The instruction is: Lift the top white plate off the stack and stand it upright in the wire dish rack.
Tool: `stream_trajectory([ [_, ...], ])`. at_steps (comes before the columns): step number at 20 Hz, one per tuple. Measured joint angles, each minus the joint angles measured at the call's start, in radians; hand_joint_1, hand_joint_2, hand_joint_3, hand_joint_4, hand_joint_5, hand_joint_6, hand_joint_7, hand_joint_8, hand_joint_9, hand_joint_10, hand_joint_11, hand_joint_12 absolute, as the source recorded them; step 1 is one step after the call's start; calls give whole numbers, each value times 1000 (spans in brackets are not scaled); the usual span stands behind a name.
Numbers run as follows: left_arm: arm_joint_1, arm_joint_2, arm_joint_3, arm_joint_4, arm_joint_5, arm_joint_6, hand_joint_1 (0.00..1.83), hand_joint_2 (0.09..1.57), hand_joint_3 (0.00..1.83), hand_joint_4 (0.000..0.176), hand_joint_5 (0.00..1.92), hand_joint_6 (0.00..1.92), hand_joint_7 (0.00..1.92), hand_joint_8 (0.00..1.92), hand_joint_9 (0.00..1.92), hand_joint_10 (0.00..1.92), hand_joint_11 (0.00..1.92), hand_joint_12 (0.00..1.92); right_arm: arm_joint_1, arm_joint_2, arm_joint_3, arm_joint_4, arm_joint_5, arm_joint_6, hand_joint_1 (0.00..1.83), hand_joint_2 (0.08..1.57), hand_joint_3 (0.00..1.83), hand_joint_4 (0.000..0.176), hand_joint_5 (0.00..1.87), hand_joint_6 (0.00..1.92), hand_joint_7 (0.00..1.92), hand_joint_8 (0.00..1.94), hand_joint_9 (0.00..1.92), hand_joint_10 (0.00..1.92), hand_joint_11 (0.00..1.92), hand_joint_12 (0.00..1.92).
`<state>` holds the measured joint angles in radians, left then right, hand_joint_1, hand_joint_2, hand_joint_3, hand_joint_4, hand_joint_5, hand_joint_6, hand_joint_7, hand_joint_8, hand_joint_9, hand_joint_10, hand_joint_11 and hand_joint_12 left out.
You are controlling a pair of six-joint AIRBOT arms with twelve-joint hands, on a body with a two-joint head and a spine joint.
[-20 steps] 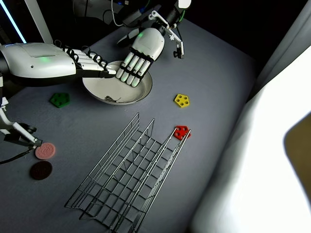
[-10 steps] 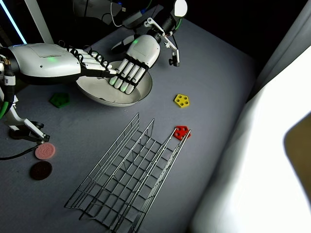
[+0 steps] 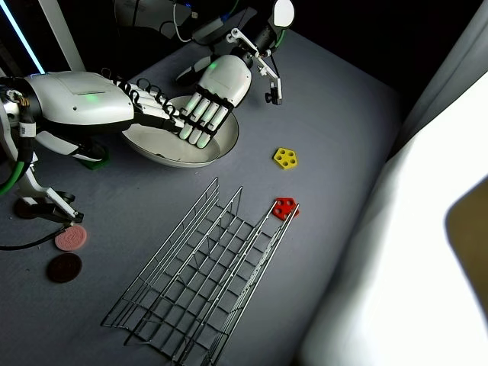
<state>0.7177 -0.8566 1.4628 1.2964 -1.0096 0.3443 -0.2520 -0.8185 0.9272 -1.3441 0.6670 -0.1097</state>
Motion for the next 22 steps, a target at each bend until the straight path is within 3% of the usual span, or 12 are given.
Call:
stream_trajectory([
  [6, 0, -1, 6, 0, -3, 0, 12, 882, 0, 0, 88, 7, 100, 6, 96, 6, 101, 10, -33, -5, 2, 9, -23, 0, 1116, 935, 1, 0, 167, 0, 164, 1, 210, 0, 282, 27],
  [22, -2, -1, 7, 0, 2, -1, 24, 892, 2, 0, 53, 5, 64, 6, 60, 5, 92, 16, -47, -112, 44, 45, -82, -15, 1153, 947, 5, 0, 248, 13, 197, 7, 232, 4, 308, 31],
])
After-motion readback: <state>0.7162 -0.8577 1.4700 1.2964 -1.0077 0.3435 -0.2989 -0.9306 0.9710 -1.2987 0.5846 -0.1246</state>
